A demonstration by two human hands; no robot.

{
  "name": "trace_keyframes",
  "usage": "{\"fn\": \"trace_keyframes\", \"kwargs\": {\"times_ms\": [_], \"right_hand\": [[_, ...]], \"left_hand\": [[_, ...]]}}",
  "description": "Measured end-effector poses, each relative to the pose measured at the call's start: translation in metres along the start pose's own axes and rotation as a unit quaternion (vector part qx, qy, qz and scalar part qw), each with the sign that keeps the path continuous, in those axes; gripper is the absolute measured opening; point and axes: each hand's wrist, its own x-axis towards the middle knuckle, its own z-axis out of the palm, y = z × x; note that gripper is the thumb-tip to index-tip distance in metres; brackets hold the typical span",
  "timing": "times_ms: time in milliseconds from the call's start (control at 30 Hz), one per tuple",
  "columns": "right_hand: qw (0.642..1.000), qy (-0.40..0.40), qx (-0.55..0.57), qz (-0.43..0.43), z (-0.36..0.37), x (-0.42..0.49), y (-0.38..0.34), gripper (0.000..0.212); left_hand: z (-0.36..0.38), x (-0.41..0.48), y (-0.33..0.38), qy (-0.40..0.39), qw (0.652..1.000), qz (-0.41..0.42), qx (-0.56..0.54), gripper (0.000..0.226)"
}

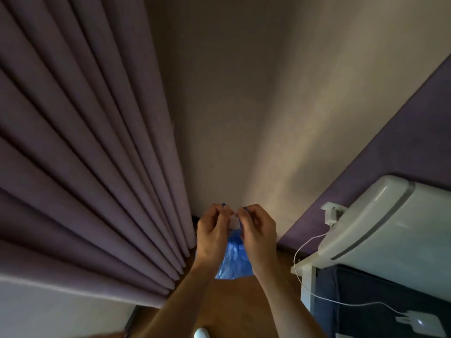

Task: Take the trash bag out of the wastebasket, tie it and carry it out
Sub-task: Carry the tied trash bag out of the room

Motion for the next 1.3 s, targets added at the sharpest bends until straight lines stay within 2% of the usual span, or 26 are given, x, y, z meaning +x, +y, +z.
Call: {"fn": "trace_keyframes", "kwargs": {"times_ms": [167, 333, 500, 633, 833, 933, 1067, 1300], "right_hand": [[0.998, -0.045, 0.033, -0.014, 0.038, -0.002, -0.014, 0.017], [0.991, -0.118, 0.063, -0.014, 0.063, 0.006, -0.017, 0.021], [0.97, -0.216, 0.11, -0.001, 0.083, 0.021, -0.011, 0.033], [0.939, -0.318, 0.131, 0.006, 0.091, 0.02, -0.005, 0.028], [0.892, -0.441, 0.098, -0.013, 0.097, -0.016, 0.007, 0.018], [0.843, -0.528, 0.101, -0.019, 0.096, -0.047, 0.005, 0.019], [0.773, -0.624, 0.114, 0.032, 0.092, -0.104, -0.005, 0.018], [0.656, -0.742, 0.139, 0.02, 0.061, -0.218, -0.038, 0.022]], "left_hand": [[-0.033, 0.005, 0.005, 0.057, 0.998, 0.012, -0.014, 0.027], [-0.052, 0.007, 0.009, 0.123, 0.992, 0.029, -0.019, 0.025], [-0.063, 0.005, 0.013, 0.247, 0.968, 0.032, -0.023, 0.026], [-0.071, -0.013, 0.009, 0.345, 0.937, 0.043, -0.028, 0.024], [-0.07, -0.072, -0.006, 0.497, 0.866, 0.049, -0.033, 0.027], [-0.066, -0.118, -0.01, 0.566, 0.822, 0.056, -0.033, 0.027], [-0.059, -0.183, -0.007, 0.654, 0.754, 0.041, -0.04, 0.023], [-0.048, -0.302, 0.003, 0.775, 0.626, 0.065, -0.06, 0.019]]}}
